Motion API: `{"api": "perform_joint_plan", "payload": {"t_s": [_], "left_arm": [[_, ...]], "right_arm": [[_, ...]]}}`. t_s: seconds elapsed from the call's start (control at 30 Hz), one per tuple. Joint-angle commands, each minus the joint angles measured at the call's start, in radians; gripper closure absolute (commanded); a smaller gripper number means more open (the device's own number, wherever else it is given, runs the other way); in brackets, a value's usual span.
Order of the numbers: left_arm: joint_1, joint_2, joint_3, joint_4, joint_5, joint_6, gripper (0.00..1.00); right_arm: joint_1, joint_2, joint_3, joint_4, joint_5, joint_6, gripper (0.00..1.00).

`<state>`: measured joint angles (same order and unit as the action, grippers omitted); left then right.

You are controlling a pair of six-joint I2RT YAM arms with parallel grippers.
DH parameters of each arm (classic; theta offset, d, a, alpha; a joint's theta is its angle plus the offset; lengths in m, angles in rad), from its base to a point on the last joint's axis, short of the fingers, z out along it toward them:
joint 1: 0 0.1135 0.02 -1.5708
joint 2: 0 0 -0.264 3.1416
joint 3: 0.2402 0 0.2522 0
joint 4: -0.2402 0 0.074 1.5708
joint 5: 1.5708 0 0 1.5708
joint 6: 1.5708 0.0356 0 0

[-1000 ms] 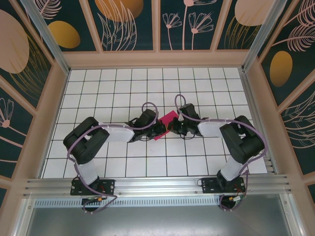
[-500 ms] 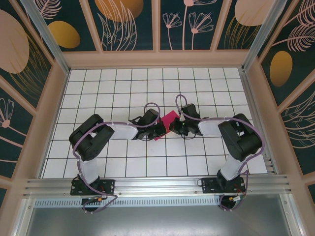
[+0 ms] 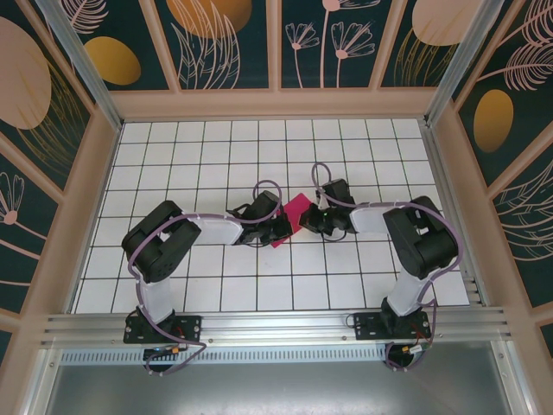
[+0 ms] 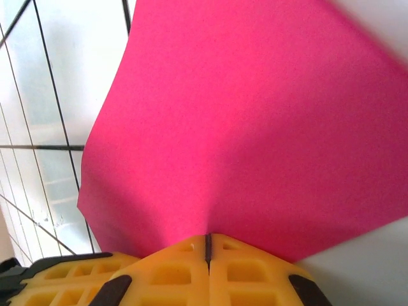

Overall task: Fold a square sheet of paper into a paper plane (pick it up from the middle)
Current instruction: First fold in half a square sheet of paper at the center of the table.

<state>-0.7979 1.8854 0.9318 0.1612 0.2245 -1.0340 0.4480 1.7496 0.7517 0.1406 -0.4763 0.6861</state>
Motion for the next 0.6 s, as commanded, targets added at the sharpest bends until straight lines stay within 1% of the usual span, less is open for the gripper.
{"api": "perform_joint_plan", "payload": {"t_s": [0.0,0.17,0.27,0.43,0.57], "left_arm": [[-0.002,0.035,-0.047,-0.111,-0.03,-0.004,1.0],[-0.003,0.033,-0.052,-0.106,-0.027,-0.003,1.0],[-0.003,0.029,-0.054,-0.103,-0.024,0.0,1.0],[-0.003,0.031,-0.048,-0.089,-0.018,0.002,1.0],[-0.003,0.037,-0.048,-0.082,-0.013,0.006,1.0]], "right_arm": [[-0.085,0.04,0.018,-0.025,0.107,-0.049,1.0],[-0.159,0.082,0.064,-0.049,0.137,-0.072,1.0],[-0.204,0.112,0.092,-0.078,0.111,-0.062,1.0],[-0.227,0.074,0.108,-0.106,0.135,-0.092,1.0],[-0.237,0.028,0.12,-0.105,0.119,-0.11,1.0]]}}
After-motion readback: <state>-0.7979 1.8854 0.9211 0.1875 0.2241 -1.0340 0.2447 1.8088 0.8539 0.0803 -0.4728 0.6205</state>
